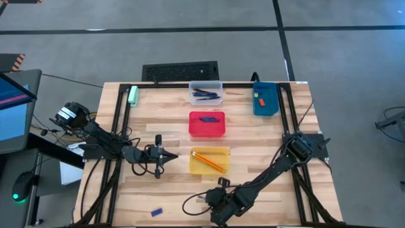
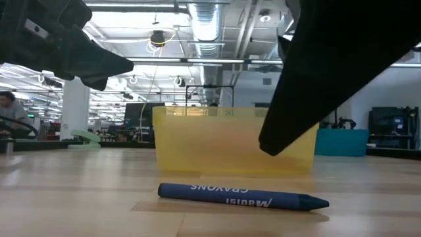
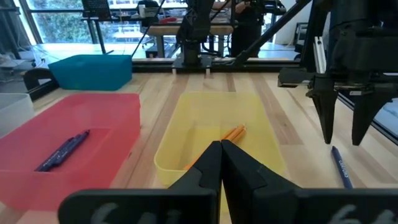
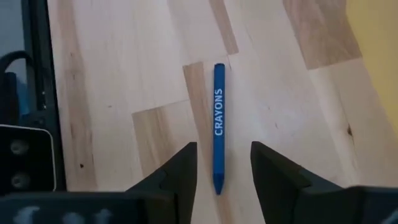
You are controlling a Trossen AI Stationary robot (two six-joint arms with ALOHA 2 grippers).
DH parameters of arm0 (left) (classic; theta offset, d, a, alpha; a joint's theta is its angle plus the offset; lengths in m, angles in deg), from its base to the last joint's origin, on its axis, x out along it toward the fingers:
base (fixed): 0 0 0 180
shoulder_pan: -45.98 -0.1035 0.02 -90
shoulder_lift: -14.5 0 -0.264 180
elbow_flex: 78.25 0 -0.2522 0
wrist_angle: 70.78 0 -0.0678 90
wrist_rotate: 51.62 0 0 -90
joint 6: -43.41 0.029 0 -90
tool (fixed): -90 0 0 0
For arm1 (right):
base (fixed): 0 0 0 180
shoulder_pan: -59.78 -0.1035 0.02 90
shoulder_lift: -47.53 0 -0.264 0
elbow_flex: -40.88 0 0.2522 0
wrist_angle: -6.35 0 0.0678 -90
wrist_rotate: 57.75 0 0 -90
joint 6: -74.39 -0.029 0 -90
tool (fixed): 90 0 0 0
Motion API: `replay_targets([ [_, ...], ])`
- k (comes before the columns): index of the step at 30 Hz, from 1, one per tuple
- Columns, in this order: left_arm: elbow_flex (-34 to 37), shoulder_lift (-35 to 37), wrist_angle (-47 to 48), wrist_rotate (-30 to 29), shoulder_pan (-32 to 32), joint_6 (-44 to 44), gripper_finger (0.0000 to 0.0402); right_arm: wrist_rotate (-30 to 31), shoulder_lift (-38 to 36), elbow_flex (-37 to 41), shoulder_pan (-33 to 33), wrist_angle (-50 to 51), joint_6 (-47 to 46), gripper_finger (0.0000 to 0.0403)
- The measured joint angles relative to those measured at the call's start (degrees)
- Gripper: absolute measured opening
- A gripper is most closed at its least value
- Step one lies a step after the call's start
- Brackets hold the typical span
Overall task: Sort crayons/erasers/pens/pencils in bins
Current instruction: Put the blue crayon into the red bin
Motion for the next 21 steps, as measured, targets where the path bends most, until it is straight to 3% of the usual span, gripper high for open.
replay_targets([
  [15,-0.04,-0.02,0.44,-0.66,0.00,0.59,0.0000,-1.12,3.62,-0.15,0.11,0.36,0.31,0.0144],
  [21,-0.04,-0.02,0.44,-0.66,-0.02,0.52,0.0000,-1.11,3.64,-0.17,0.15,2.52,1.85,0.0115],
])
